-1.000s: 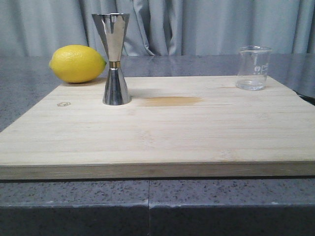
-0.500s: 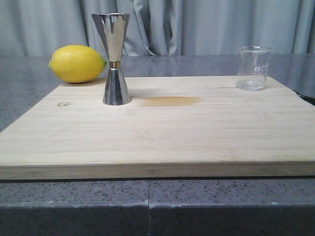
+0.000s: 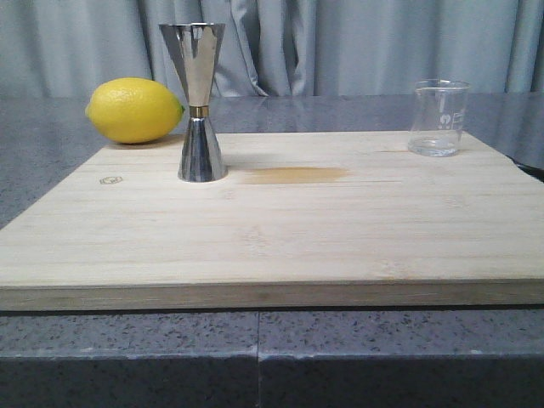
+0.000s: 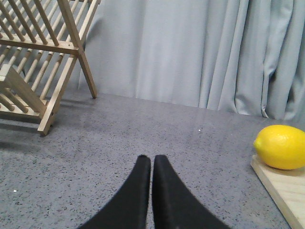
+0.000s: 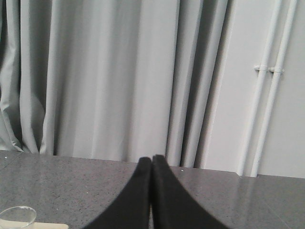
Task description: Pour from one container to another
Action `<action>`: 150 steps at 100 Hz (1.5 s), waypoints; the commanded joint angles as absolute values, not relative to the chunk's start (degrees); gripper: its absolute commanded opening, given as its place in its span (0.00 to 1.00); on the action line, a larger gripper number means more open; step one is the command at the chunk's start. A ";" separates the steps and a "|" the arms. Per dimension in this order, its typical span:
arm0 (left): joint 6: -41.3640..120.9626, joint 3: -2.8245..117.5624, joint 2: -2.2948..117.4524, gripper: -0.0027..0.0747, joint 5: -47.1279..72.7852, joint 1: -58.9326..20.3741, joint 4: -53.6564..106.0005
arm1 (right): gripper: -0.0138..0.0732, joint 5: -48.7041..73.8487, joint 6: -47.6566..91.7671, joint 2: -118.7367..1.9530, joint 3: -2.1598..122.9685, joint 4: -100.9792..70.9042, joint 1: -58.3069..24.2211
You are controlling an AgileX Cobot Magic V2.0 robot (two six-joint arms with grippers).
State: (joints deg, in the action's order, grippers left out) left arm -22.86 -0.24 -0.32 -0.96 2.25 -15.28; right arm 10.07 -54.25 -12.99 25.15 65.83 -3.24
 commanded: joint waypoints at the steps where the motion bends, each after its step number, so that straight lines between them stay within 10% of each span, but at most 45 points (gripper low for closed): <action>1: -23.43 -1.82 -1.59 0.01 -4.90 2.34 -14.85 | 0.08 8.70 -53.87 -13.51 26.48 66.63 -3.23; 150: -23.32 -1.82 -1.59 0.01 -5.34 2.34 -16.16 | 0.08 13.86 -39.92 -13.51 26.35 48.51 -3.23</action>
State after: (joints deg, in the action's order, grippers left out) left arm -22.86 -0.24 -0.32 -0.96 2.25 -16.80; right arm 11.78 -50.07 -12.99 25.11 60.43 -3.24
